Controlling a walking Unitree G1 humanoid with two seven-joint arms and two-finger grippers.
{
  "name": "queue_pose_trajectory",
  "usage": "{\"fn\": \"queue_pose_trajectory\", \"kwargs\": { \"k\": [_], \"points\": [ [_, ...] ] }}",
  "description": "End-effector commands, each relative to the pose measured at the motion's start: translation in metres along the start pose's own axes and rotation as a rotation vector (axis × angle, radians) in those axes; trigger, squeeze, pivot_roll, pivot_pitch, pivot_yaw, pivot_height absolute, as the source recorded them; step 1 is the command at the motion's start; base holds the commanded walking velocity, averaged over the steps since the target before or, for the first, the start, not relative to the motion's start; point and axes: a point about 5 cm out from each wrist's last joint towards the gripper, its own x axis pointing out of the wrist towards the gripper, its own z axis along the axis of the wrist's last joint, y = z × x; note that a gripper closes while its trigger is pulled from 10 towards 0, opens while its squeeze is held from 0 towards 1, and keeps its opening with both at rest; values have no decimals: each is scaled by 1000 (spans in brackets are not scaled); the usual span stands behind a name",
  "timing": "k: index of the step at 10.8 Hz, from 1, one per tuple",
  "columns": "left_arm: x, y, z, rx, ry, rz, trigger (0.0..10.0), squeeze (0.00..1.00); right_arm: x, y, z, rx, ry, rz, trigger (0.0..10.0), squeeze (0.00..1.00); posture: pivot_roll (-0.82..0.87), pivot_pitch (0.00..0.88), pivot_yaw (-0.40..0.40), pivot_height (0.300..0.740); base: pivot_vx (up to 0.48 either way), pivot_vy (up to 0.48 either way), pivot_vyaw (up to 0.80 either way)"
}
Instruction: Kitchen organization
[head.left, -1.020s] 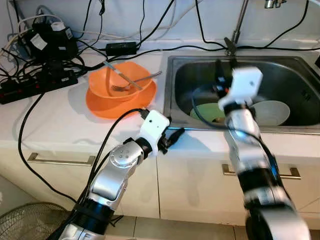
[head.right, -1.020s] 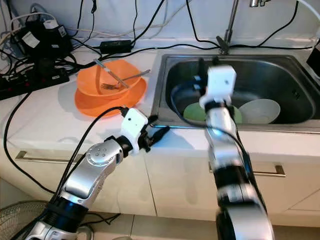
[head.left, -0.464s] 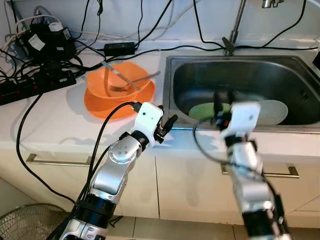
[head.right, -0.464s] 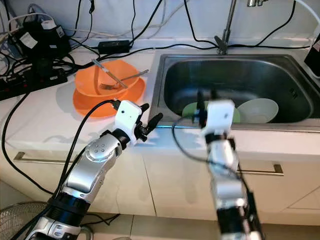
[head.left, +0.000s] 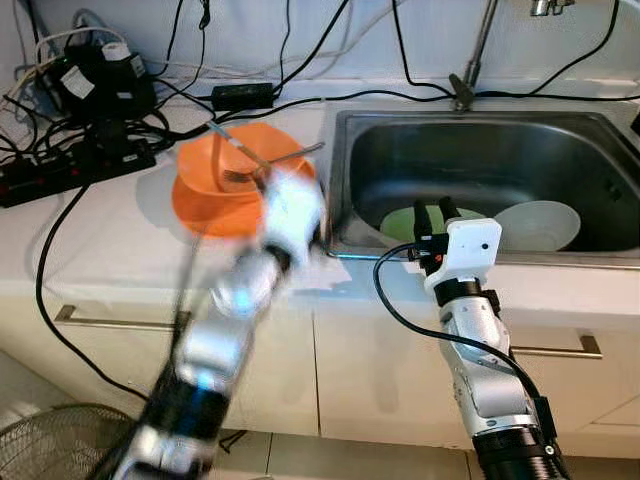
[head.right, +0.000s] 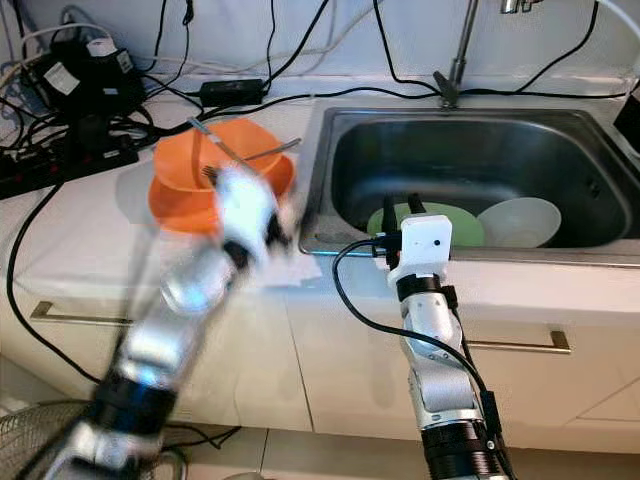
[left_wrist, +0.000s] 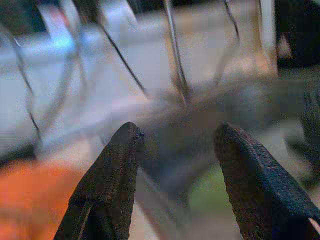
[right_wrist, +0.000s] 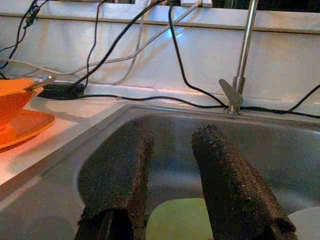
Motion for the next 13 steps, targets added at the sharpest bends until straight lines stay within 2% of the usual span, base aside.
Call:
{"fn": "queue_pose_trajectory", "kwargs": {
  "k": [1,3,5,6,7,8,9,10,13],
  "points": [
    [3,14,16,-14,-55,62,10000,0,3,3,3,-5,-2,1,10000,0,43,0,60,740,0,0,0],
    [10,37,27,-20,-58,133,10000,0,6,7,3,1,-3,8,10000,0,48,0,62,740,0,0,0],
    [22,85,16,-84,73,300,10000,0,9,7,4,2,-7,-3,10000,0,35,0,79,740,0,0,0],
    [26,100,12,-143,116,331,10000,0,9,6,4,2,-8,-13,10000,0,31,0,88,740,0,0,0],
    [29,110,2,-212,183,340,10000,0,10,5,3,1,-7,-24,10000,0,29,0,94,740,0,0,0],
    [31,119,-4,-300,212,377,10000,0,10,5,3,0,-6,-29,10000,0,26,0,98,740,0,0,0],
    [32,123,-7,-349,221,396,10000,0,10,5,3,0,-6,-30,10000,0,26,0,98,740,0,0,0],
    [34,128,-14,-537,253,413,10000,0,11,5,4,-5,-13,-35,10000,0,15,0,105,740,0,0,0],
    [33,142,-8,-645,261,418,10000,0,11,2,5,-6,-17,-53,10000,0,8,0,113,740,0,0,0]
  ]
}}
